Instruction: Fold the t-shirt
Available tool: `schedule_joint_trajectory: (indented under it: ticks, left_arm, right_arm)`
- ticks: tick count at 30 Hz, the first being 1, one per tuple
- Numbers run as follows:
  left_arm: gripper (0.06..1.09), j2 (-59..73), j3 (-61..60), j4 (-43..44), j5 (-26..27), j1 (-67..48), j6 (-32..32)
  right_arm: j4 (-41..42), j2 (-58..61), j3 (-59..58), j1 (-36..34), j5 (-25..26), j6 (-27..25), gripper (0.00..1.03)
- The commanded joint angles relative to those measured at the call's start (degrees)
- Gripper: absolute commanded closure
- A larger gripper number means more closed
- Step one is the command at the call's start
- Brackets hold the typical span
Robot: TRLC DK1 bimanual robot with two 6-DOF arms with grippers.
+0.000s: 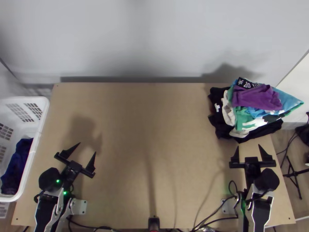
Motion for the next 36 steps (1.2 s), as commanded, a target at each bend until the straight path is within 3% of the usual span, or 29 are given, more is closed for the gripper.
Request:
schedule_joint_trajectory:
  ticks: [1, 36]
  left_arm:
    - [0.10, 0.01, 0.01, 0.01, 0.01, 0.02, 0.02]
    - [0.10, 0.10, 0.10, -0.70, 1.07, -0.51, 2.22]
  right_arm:
    - [0.01, 0.01, 0.02, 0.01, 0.07, 0.02, 0.03]
    - [0.01, 0.01, 0.02, 0.97, -0.02, 0.02, 0.03]
